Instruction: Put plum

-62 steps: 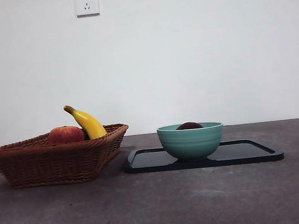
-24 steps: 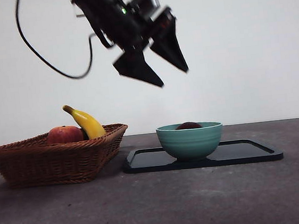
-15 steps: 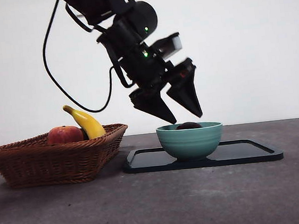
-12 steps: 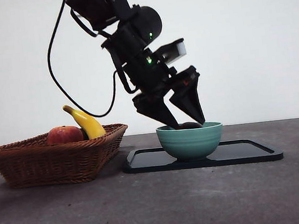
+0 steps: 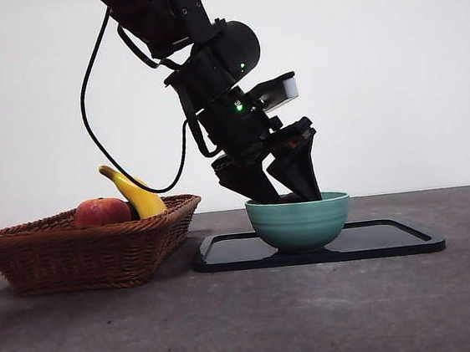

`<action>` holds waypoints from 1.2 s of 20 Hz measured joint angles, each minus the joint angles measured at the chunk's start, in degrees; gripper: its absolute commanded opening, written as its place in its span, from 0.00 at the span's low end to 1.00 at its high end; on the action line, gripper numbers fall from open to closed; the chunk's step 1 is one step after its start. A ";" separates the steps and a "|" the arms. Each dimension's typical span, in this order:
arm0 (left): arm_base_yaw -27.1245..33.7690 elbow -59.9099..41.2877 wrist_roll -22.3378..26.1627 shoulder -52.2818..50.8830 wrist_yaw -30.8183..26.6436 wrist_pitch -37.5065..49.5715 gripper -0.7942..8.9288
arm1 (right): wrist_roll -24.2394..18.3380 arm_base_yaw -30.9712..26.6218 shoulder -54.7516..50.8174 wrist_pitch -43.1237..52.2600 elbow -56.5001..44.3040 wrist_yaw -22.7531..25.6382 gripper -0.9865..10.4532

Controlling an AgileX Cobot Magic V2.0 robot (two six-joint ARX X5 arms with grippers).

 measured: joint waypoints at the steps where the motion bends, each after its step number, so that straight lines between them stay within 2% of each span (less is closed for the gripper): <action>1: -0.28 0.00 0.20 0.00 -0.94 -0.22 0.43 | 0.00 0.00 0.00 0.00 0.00 0.00 0.24; 5: -1.53 0.00 1.38 0.04 -4.39 -0.37 0.43 | 0.00 0.00 0.00 0.00 0.00 0.00 0.24; 8: -1.75 0.02 1.60 0.04 -4.79 -0.46 0.30 | 0.00 0.00 0.00 0.00 0.00 0.00 0.24; 15: -1.79 0.98 1.62 0.07 -5.25 -2.45 0.30 | 0.00 0.00 0.00 0.00 0.00 0.00 0.24; 19: -1.79 7.52 1.49 0.37 -5.29 -7.80 0.30 | 0.00 0.00 0.00 0.00 0.00 0.00 0.24; 24: -1.55 21.84 -0.83 0.37 -5.25 -15.47 0.30 | 0.00 0.00 0.00 -0.02 0.00 0.02 0.24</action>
